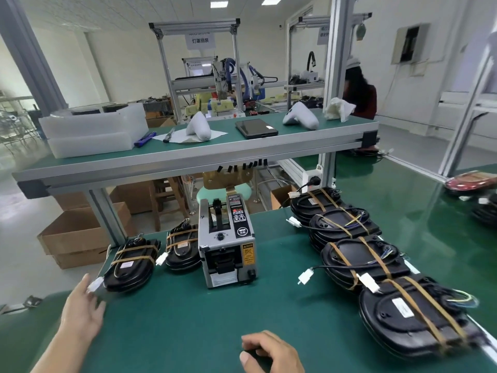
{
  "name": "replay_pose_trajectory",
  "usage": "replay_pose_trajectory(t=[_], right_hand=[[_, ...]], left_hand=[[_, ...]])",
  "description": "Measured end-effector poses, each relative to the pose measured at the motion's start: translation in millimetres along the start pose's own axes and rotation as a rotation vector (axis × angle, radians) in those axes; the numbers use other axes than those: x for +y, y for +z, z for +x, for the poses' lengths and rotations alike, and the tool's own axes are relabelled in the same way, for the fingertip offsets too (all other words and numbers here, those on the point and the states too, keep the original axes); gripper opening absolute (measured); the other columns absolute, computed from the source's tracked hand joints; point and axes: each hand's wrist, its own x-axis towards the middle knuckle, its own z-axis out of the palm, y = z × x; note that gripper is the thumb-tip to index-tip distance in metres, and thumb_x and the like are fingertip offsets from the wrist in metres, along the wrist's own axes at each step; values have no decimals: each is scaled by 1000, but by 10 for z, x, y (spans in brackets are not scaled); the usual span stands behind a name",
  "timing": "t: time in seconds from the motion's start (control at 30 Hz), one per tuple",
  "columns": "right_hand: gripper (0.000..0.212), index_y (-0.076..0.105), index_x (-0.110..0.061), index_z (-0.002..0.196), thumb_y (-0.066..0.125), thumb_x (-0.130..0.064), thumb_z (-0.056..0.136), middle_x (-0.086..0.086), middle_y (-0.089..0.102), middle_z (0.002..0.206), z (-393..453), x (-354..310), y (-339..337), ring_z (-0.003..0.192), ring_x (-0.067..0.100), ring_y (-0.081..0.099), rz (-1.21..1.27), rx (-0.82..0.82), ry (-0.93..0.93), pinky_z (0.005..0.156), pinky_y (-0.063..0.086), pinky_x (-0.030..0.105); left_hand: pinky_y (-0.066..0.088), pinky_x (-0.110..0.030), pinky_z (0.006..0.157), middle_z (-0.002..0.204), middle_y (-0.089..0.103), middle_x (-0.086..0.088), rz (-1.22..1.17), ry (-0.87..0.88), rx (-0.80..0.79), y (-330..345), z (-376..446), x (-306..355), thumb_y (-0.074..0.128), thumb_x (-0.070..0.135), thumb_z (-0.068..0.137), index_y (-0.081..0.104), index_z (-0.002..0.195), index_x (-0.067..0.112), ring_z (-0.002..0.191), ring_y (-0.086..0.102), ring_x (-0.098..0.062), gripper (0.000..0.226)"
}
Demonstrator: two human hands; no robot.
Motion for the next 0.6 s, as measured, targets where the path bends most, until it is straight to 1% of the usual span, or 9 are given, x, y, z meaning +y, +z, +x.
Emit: replay_pose_trajectory(t=[0.03, 0.07, 0.1, 0.17, 0.2, 0.23, 0.33, 0.47, 0.6], right_hand=[[16, 73, -54, 85, 67, -55, 70, -26, 71, 100, -19, -6, -8, 98, 0, 65, 2, 5, -10, 89, 47, 9], [19, 74, -51, 88, 67, -55, 71, -25, 71, 100, -40, -7, -14, 98, 1, 66, -6, 5, -19, 90, 48, 11], [21, 75, -47, 92, 67, -53, 73, -24, 72, 100, -58, -13, -27, 97, 2, 67, 2, 13, -24, 90, 50, 13], [21, 78, -39, 96, 70, -43, 77, -20, 74, 98, -96, -33, -59, 96, 5, 69, 32, 11, -19, 90, 53, 19], [19, 79, -34, 97, 72, -35, 80, -18, 75, 96, -102, -30, -67, 95, 6, 70, 42, 20, -23, 90, 55, 22], [18, 80, -31, 98, 74, -26, 82, -16, 75, 95, -120, -33, -75, 94, 6, 71, 56, 30, -24, 90, 56, 24], [22, 79, -31, 100, 74, -14, 87, -15, 77, 96, -219, -31, -103, 93, 7, 73, 137, 27, 29, 89, 57, 24], [23, 79, -27, 100, 73, -7, 91, -12, 80, 93, -497, 66, -223, 90, 5, 74, 283, 83, 174, 83, 55, 16], [21, 78, -6, 97, 66, 11, 92, 7, 80, 81, -790, 236, -513, 76, 24, 75, 469, 302, 300, 76, 58, 33]], left_hand=[[20, -47, 130, 143, 55, -18, -3, -9, -3, 3, -90, -37, 40, 9, 114, 61, 118, 23, 157, 29, -36, 25], [21, -46, 129, 117, 60, -16, 0, -5, -14, 34, -144, -136, 36, -5, 112, 54, 99, 29, 153, 33, -42, 41], [19, -37, 129, 94, 60, -2, 19, -1, 10, 52, -276, -225, 30, -15, 110, 44, 89, 32, 146, 44, -39, 53], [16, -11, 124, 65, 61, 16, -100, -51, -9, -8, -493, -349, 22, -17, 110, 36, 81, 29, 110, 63, -7, 56], [34, -4, 111, 62, 65, 18, -142, -16, 21, -8, -622, -418, 21, -13, 112, 39, 80, 25, 90, 62, -1, 53], [51, -7, 90, 60, 68, 12, -151, 45, 71, 36, -804, -501, 24, -7, 113, 43, 79, 19, 74, 64, -2, 47], [52, -13, 45, 45, 66, 0, -72, 58, 62, 182, -1297, -789, 45, 1, 108, 56, 80, 4, 39, 63, -6, 30], [50, -19, 41, 51, 68, -16, 329, 104, -231, 205, -1918, -1335, 56, -1, 106, 68, 66, -3, 40, 64, -17, 42], [48, -20, 49, 48, 65, 1, 666, 518, -392, 208, -2446, -1666, 79, 20, 89, 71, 60, 23, 41, 56, -17, 30]])
